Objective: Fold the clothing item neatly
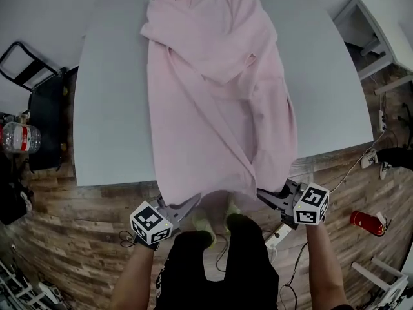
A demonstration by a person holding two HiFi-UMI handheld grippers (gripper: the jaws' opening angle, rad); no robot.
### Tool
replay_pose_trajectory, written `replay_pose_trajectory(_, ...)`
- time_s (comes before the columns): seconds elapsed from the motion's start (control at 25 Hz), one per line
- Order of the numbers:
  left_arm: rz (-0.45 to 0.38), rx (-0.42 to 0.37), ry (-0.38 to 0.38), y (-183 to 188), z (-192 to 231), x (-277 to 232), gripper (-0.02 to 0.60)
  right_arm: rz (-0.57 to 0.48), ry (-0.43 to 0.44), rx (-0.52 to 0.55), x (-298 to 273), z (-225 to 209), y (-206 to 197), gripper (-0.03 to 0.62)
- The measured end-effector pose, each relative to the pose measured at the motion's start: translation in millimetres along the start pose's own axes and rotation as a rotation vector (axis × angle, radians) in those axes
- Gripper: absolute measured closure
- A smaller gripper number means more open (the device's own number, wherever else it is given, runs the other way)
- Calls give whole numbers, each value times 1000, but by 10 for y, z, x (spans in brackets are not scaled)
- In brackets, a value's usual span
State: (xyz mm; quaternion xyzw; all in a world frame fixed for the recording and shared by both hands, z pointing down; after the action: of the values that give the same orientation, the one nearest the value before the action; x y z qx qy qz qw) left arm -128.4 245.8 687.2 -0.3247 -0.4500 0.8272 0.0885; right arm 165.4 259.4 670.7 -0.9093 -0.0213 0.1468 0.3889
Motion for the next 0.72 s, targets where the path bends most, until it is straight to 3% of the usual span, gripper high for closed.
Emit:
replay_pose_trajectory(0.28, 40, 50, -47, 256, -339, 387, 574, -11, -71, -214, 165, 482, 178, 548)
replay_pose_trajectory(0.56, 7, 229, -136, 716, -565, 661, 573, -15, -57, -311, 263, 914, 605, 548)
replay_pose_trajectory(0.72, -16, 234, -137, 930, -586, 746, 572, -40, -67, -308, 316, 1004, 958, 546)
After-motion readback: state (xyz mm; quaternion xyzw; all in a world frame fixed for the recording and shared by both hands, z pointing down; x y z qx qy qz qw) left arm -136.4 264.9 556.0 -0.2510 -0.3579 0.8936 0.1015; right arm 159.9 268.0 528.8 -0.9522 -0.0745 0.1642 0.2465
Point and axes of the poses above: the fingertips, and each gripper's own axes: x backward along the fingers, z to its left, y out of its top, the point moved 8 cm from there along x, backward along the fingers, and after that the axes turned 15 degrees about y, right-handed, at the moved point
